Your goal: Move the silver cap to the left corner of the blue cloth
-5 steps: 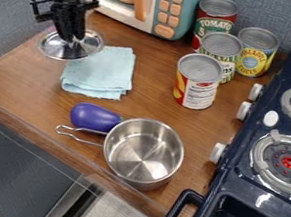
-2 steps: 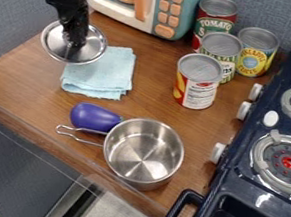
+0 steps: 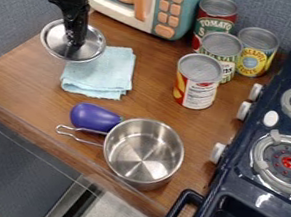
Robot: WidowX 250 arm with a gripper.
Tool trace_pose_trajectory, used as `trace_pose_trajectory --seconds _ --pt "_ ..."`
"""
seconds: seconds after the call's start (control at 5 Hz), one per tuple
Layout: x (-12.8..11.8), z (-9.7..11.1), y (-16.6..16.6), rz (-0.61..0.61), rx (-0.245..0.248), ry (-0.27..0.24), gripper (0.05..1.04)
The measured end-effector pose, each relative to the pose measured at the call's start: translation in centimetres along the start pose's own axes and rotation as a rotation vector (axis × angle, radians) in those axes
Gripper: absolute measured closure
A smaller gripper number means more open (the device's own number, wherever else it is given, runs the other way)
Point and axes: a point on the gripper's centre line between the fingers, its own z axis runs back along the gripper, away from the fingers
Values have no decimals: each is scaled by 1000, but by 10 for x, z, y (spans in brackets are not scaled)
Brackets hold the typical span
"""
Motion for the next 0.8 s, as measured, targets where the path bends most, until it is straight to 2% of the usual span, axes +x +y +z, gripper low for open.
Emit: trace_pose_trajectory --seconds 0.2,0.4,0.6,0.8 --pt "-5 -17 0 -133 64 -36 908" --pt "-4 -21 2 -151 76 -50 908" --pt "-4 -37 5 -171 89 -61 908" --pt "4 -44 6 -173 120 -50 923"
